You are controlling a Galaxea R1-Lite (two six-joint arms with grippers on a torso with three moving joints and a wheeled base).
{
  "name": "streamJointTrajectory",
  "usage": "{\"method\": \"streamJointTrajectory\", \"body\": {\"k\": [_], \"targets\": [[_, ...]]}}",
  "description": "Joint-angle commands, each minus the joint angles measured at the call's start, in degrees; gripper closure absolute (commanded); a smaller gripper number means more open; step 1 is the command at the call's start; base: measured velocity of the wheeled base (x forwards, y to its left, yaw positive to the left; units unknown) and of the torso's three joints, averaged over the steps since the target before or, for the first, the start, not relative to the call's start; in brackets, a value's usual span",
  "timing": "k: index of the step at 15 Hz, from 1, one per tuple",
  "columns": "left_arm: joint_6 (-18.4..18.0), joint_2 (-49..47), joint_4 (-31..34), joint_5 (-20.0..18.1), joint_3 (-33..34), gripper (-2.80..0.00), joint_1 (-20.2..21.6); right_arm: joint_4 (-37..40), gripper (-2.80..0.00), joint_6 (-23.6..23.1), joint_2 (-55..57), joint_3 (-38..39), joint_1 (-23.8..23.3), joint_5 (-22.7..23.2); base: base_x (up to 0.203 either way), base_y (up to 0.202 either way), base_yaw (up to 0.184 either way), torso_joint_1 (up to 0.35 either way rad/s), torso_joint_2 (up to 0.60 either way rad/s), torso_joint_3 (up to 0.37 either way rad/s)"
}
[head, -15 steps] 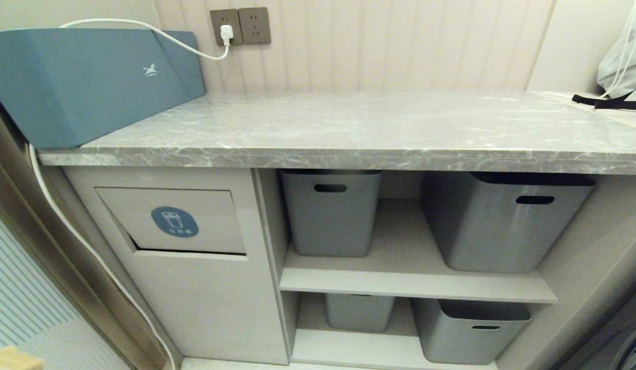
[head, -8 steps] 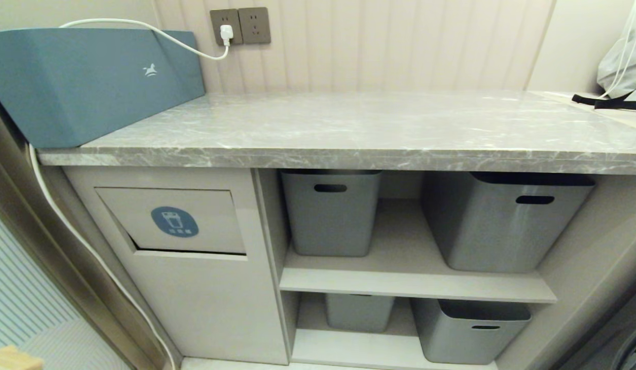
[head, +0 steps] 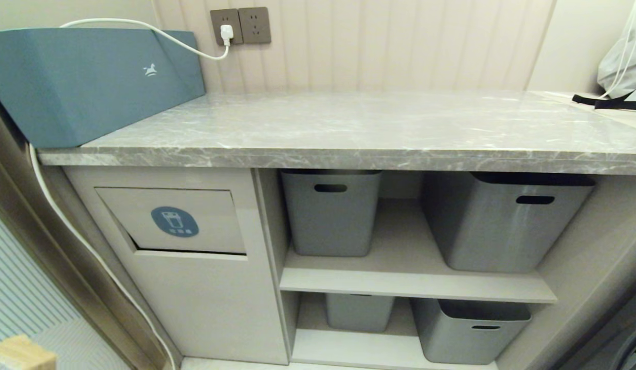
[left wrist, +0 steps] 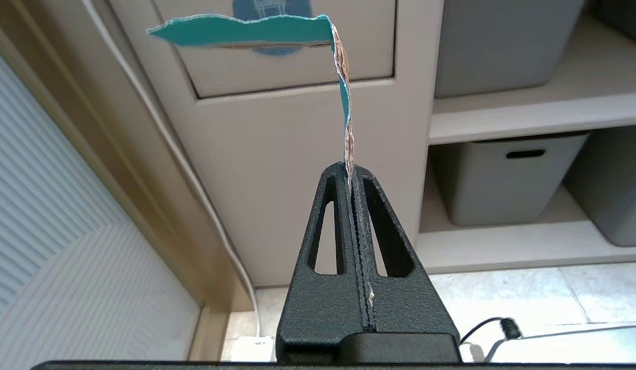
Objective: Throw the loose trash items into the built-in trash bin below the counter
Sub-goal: Put the garbage in the trash can
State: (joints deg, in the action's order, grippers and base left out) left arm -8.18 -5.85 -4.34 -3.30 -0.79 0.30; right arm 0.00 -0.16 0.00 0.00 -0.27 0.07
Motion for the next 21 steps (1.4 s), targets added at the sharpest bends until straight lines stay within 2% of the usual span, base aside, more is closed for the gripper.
{"method": "streamJointTrajectory", "body": {"k": [1,4,7,13,15,21], "targets": [[0.25,-12.54,-5.63,-0.33,-1.08,0.00,0.69,0.00,0.00,-0.02,0.00,0.00,0.00,0.01,0.000,0.000,0.000,0.000,0.00,0.000],[1.38,-34.05,-18.40,-3.04,-3.32,0.00,5.66,0.00,0.00,-0.02,0.00,0.00,0.00,0.01,0.000,0.000,0.000,0.000,0.00,0.000],[3.91,-51.48,-28.02,-4.92,-6.58,0.00,9.78,0.00,0.00,-0.02,0.00,0.00,0.00,0.01,0.000,0.000,0.000,0.000,0.00,0.000],[4.84,-78.81,-54.31,-5.92,-8.56,0.00,12.89,0.00,0.00,-0.02,0.00,0.00,0.00,0.01,0.000,0.000,0.000,0.000,0.00,0.000],[3.94,-84.79,-58.39,-5.94,-9.06,0.00,13.13,0.00,0.00,-0.02,0.00,0.00,0.00,0.01,0.000,0.000,0.000,0.000,0.00,0.000],[1.73,-95.46,-62.98,-6.11,-11.70,0.00,11.66,0.00,0.00,-0.02,0.00,0.00,0.00,0.01,0.000,0.000,0.000,0.000,0.00,0.000]]}}
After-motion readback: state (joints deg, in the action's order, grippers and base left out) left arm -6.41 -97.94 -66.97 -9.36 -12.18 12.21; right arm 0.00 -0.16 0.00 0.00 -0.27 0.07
